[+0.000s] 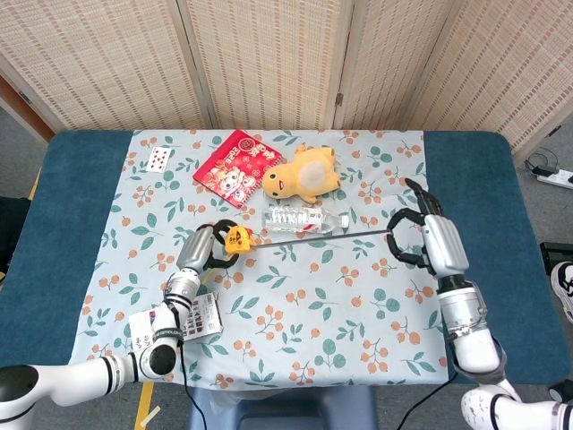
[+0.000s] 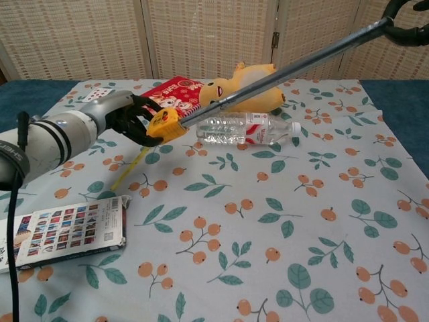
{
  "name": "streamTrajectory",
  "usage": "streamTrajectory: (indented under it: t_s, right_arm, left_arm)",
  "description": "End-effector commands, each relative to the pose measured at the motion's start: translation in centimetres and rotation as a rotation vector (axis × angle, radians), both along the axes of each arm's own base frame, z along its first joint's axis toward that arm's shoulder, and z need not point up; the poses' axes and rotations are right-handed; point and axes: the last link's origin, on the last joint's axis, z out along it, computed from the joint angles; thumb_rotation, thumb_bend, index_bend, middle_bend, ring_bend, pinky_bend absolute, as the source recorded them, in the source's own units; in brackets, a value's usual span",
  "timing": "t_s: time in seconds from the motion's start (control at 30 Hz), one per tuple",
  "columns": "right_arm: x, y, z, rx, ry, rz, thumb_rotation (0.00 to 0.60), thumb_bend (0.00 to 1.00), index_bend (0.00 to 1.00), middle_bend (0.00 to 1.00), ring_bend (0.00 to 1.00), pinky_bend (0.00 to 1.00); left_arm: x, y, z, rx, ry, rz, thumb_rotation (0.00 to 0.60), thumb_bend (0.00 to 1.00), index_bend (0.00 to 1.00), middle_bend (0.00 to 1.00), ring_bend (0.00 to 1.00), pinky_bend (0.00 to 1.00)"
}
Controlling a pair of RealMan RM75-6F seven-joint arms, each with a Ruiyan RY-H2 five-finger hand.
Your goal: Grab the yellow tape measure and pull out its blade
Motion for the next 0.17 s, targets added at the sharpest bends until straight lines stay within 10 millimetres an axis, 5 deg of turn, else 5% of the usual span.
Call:
streamTrajectory:
  t_s: [0.03,0.17]
  right_arm:
    - [-0.55,0.40,1.22,-0.012,-0.014,-0.006,0.600,0.54,0.63,0.07,0.00,0.00]
    - [-1.10,0.66,2.13,-0.027,-0.025,-0.014,0.600,0.54,0.63,0.07,0.00,0.00]
  left_arm:
    - [-0.55,0.13,0.13,0.001,0.011,0.004,0.600,0.39,0.53,0.47,0.43,0.15]
    - [-1.18,0.34,0.35,0.006,0.010,0.017,0.600,0.39,0.53,0.47,0.43,0.15]
